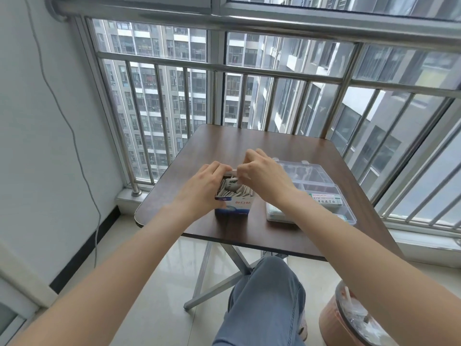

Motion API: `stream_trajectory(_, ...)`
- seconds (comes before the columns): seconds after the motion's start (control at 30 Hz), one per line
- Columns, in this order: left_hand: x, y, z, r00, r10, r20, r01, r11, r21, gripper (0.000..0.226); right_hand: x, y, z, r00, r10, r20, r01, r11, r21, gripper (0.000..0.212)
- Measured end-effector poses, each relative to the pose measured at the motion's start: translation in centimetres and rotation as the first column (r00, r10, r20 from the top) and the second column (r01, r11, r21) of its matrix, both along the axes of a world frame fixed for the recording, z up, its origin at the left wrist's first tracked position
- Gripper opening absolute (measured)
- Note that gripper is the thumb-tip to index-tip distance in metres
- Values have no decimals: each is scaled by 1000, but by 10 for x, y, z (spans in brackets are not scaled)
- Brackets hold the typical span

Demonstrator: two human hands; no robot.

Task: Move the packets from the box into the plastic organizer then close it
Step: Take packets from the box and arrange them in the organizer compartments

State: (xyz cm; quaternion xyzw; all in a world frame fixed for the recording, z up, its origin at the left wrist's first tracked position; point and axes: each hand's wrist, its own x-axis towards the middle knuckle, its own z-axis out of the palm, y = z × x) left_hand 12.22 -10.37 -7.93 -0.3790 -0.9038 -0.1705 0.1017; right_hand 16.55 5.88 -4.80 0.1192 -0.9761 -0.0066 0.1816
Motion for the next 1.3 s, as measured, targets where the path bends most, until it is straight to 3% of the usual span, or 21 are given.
stream_trajectory(0.33,-20,7,15,992,54,118,-43,995,-93,80,-1,14,10,999,-39,-5,38,985,-170,13)
stream_trajectory(0.53,-33,7,23,977,130,166,-91,970,-226,97,-7,30,23,988,-128,-86,65,853,-518,13)
stream_trajectory(0.63,-21,21,33,980,33,194,-46,997,63,88,-3,36,27,988,-139,-69,65,776,-627,11)
stream_trajectory(0.7,-11,34,44,964,-88,250,1,945,326,75,5,43,27,992,-116,-57,40,689,-723,7)
stream_trajectory(0.73,-8,41,48,950,-138,280,22,925,380,69,11,47,28,996,-84,-44,18,624,-781,7)
stream_trajectory(0.83,0,59,55,887,-217,408,79,941,329,42,30,60,27,999,20,-44,-49,440,-897,9)
stream_trajectory(0.93,11,79,53,673,-397,624,78,877,474,26,46,75,24,999,20,-37,-41,312,-949,10)
stream_trajectory(1.0,19,90,50,581,-479,658,72,835,545,22,53,84,21,1000,9,-8,-10,229,-973,5)
stream_trajectory(1.13,32,112,40,564,-525,638,75,801,593,14,65,101,17,999,-31,25,30,171,-985,8)
stream_trajectory(1.3,32,133,25,562,-515,648,44,800,598,27,65,120,11,985,-112,130,143,122,-982,14)
